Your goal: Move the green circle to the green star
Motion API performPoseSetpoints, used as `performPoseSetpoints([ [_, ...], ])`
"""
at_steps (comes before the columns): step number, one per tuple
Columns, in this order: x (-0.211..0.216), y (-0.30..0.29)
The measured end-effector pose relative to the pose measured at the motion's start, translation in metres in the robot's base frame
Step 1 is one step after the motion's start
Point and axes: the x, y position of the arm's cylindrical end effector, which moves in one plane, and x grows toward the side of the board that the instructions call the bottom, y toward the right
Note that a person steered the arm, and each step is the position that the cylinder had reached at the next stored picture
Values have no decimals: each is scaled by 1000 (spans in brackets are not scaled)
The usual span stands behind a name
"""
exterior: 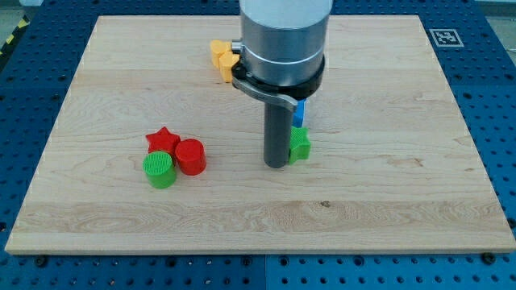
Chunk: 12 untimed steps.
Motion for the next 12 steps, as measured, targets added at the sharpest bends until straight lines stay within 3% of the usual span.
performPoseSetpoints([
  [2,0,7],
  [4,68,-20],
  [6,70,-183],
  [7,30,-212],
  [10,16,-147],
  [12,48,-137],
])
